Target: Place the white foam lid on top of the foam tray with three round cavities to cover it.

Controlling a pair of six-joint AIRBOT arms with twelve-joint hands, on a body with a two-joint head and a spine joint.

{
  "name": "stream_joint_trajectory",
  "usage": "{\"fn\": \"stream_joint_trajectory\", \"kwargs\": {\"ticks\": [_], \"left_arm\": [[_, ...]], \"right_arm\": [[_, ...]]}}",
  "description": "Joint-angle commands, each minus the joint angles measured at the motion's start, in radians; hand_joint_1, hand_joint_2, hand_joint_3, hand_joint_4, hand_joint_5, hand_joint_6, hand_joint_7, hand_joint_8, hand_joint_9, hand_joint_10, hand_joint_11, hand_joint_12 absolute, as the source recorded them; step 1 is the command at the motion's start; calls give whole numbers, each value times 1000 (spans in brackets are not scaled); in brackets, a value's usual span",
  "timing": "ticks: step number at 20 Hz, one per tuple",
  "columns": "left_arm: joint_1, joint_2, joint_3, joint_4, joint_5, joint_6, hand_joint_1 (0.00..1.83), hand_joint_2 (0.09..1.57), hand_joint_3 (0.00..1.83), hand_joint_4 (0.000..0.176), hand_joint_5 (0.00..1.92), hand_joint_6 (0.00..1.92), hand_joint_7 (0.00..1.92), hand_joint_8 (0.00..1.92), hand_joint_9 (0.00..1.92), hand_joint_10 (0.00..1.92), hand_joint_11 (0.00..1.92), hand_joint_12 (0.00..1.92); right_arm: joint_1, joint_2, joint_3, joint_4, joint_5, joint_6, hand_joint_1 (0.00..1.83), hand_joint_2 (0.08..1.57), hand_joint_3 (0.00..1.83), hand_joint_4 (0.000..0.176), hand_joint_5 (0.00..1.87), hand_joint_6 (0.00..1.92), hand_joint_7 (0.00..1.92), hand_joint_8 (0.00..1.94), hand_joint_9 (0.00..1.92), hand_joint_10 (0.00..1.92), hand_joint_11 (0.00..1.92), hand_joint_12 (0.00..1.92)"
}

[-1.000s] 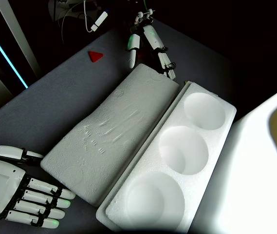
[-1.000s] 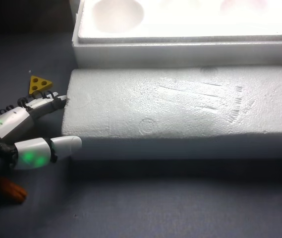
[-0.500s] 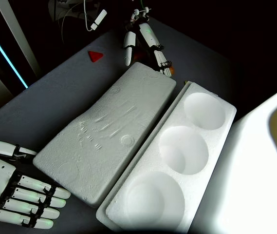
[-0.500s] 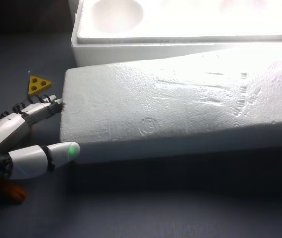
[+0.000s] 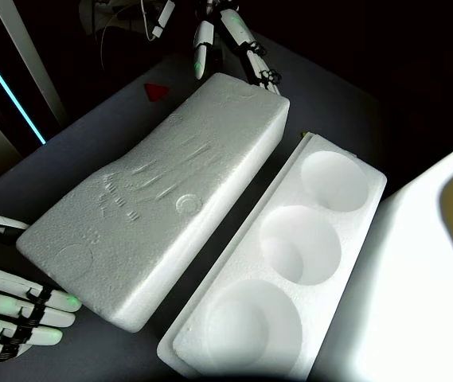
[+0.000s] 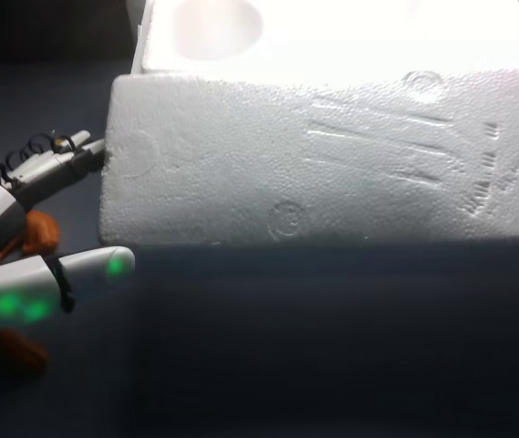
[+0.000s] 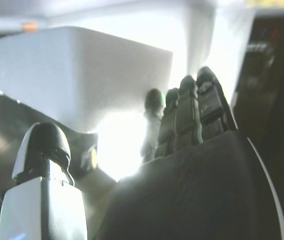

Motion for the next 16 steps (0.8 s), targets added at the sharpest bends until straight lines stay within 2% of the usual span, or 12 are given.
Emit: {"fn": "stream_joint_trajectory", "kwargs": {"ticks": [1,3,5,6,9,11,13,14,16], "left_arm": [[-17,8,-5,55,-146,-4,491,1097,0,4,233,21,10,4,0,0,0,0],[-36,17,2,62,-149,-1,470,1091,0,3,228,16,10,2,0,0,0,0],[-67,13,23,66,-132,-2,489,1085,0,0,246,22,28,8,0,0,0,0],[-92,7,36,77,-118,-5,498,1086,0,0,255,25,31,9,0,0,0,0],[-153,-9,69,98,-76,-6,504,1090,0,0,265,27,32,7,0,0,0,0],[-180,-19,88,101,-58,-8,531,1078,0,0,279,30,37,7,0,0,36,18],[-210,-34,115,101,-41,-14,521,1062,7,0,313,6,54,9,20,7,0,588],[-226,-41,128,102,-30,-14,525,1058,2,0,322,7,61,4,18,6,0,730],[-259,-56,155,103,-12,-16,557,1055,0,0,302,0,38,0,0,0,0,764]], "right_arm": [[7,14,-3,-60,157,12,421,1240,0,0,30,1,110,5,10,253,0,1158],[17,21,4,-67,167,12,433,1243,2,0,2,0,69,2,0,205,0,933],[43,22,20,-76,162,12,436,1260,1,0,0,0,52,5,5,146,0,795],[61,22,29,-81,153,12,425,1246,0,0,29,10,83,12,24,146,0,858],[114,17,53,-93,115,1,422,1236,0,0,53,22,102,2,8,251,0,1349],[145,9,71,-95,90,-5,489,1211,0,0,73,39,91,3,0,338,0,1559],[189,-4,96,-100,51,-15,453,1215,0,0,61,39,79,1,0,383,0,1622],[215,-14,110,-108,30,-17,452,1211,0,0,55,38,81,2,0,411,0,1644],[270,-40,141,-116,-28,-34,504,1214,0,0,34,33,77,4,0,402,0,1651]]}}
